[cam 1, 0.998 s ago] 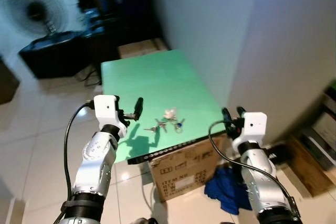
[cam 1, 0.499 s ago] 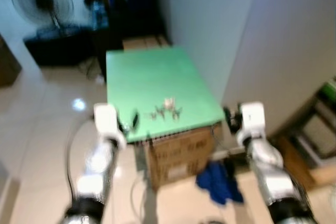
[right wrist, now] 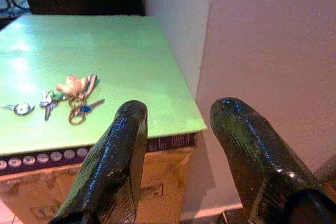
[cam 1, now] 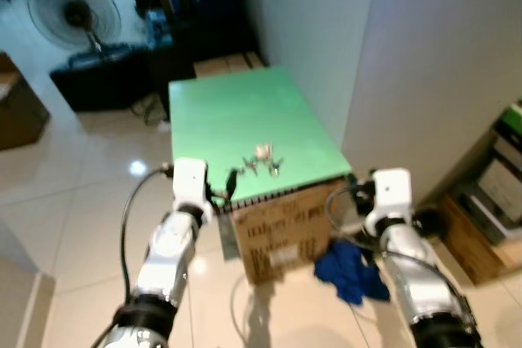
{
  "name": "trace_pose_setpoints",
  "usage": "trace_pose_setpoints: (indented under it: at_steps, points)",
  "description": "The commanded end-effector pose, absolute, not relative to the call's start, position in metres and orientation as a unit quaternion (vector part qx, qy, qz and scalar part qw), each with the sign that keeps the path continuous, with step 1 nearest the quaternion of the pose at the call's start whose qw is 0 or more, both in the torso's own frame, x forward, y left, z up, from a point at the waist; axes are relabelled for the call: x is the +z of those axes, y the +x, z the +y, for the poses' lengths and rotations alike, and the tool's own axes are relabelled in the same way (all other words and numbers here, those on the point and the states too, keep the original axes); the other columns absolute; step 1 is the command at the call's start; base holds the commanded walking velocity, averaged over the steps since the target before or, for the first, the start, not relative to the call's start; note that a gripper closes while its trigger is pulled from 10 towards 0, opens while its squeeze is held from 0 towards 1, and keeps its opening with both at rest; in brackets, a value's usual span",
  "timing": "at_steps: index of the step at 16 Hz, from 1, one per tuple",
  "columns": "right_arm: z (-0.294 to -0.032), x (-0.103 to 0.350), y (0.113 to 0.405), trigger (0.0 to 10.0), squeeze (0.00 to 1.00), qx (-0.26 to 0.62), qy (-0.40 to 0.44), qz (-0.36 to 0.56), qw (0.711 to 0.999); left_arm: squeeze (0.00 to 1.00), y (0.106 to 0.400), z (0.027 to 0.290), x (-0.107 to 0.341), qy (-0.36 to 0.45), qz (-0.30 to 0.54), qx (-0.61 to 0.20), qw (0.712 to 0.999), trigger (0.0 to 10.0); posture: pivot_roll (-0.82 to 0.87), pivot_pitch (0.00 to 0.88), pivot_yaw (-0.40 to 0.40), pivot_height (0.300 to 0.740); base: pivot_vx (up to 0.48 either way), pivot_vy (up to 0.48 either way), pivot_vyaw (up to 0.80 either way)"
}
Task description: Hang keys on a hook
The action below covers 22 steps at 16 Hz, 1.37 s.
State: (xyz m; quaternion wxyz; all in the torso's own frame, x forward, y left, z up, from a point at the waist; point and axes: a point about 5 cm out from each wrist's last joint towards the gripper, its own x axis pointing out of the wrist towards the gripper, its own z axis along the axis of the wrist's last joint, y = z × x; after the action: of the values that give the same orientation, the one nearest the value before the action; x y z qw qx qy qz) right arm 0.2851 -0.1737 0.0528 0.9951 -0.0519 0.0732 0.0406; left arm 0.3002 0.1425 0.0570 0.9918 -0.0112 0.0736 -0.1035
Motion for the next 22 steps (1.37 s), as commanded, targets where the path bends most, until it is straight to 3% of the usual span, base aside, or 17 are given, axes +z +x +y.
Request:
trace_pose_setpoints:
  at_steps: [1,20,22]
  points:
    - [-0.168,0.053,0.286,10.0,0.0,0.042,-0.051,0.074,0.995,0.0,0.303,0.14,0.061,0.004,0.066,-0.113,0.991,10.0,-0.26,0.0,0.112,0.74,0.469,0.0,0.0]
    - [-0.142,0.046,0.293,10.0,0.0,0.078,-0.057,0.093,0.991,0.0,0.293,0.137,0.06,0.009,0.069,-0.116,0.991,10.0,-0.2,0.0,0.117,0.74,0.47,0.0,0.0]
    - [-0.131,0.048,0.297,10.0,0.0,0.106,-0.06,0.093,0.988,0.0,0.292,0.14,0.06,0.013,0.067,-0.106,0.992,10.0,-0.18,0.0,0.114,0.74,0.0,0.0,0.0]
